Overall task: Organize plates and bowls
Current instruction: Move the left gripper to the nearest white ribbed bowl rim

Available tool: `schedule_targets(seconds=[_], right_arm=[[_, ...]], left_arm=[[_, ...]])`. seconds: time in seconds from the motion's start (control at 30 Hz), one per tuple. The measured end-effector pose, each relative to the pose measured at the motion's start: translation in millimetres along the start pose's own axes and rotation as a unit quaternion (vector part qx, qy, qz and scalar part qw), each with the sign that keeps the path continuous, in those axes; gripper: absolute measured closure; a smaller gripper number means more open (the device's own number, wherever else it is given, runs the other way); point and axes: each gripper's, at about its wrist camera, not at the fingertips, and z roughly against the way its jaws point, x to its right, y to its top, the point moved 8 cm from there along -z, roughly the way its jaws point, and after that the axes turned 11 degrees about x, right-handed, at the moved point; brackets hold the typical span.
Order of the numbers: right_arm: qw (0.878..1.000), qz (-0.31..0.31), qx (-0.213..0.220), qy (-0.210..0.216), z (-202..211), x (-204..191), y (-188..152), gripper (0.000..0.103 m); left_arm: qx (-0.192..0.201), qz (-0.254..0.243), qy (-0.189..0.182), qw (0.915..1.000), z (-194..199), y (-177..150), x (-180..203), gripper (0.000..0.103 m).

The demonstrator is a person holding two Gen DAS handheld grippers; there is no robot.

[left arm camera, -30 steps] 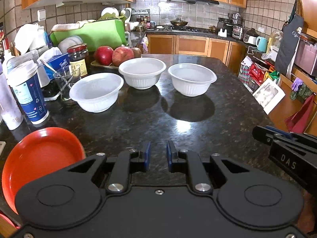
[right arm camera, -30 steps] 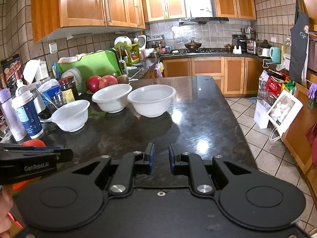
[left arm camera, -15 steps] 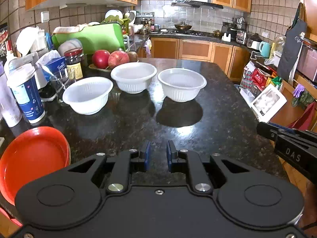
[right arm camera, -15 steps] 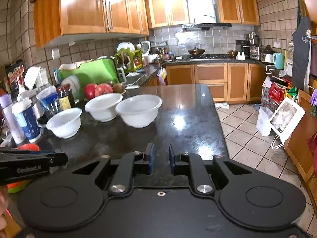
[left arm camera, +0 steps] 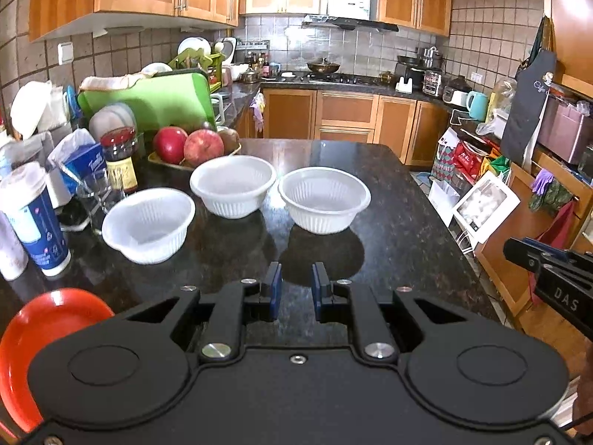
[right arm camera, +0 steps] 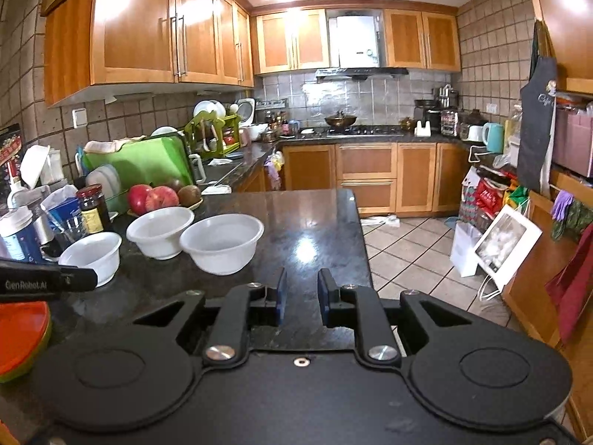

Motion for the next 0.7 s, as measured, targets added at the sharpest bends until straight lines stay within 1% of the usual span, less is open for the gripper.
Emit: schedule_targets(seconds=[0.13, 0.3, 0.5, 0.7], right_arm=[[1.000, -0.005, -0.002, -0.002, -5, 0, 6, 0.083], [1.000, -0.015, -0.006, 0.008, -15, -3, 13, 0.082], [0.999, -0.021, -0.012, 0.021, -28, -5, 19, 0.081], [0.999, -0.025, -0.019, 0.038, -47, -10, 25, 0.081]], left_arm=[[0.003, -0.008, -0.002, 1.0000, -5, 9, 0, 0.080], [-0.009, -0.001, -0.014, 0.9999, -17, 17, -2, 0.080], [-0.010, -0.004, -0.003, 0.9999, -33, 26, -6, 0.080], [-0.035, 0.009, -0.013, 0.9993, -53, 32, -11, 0.080]])
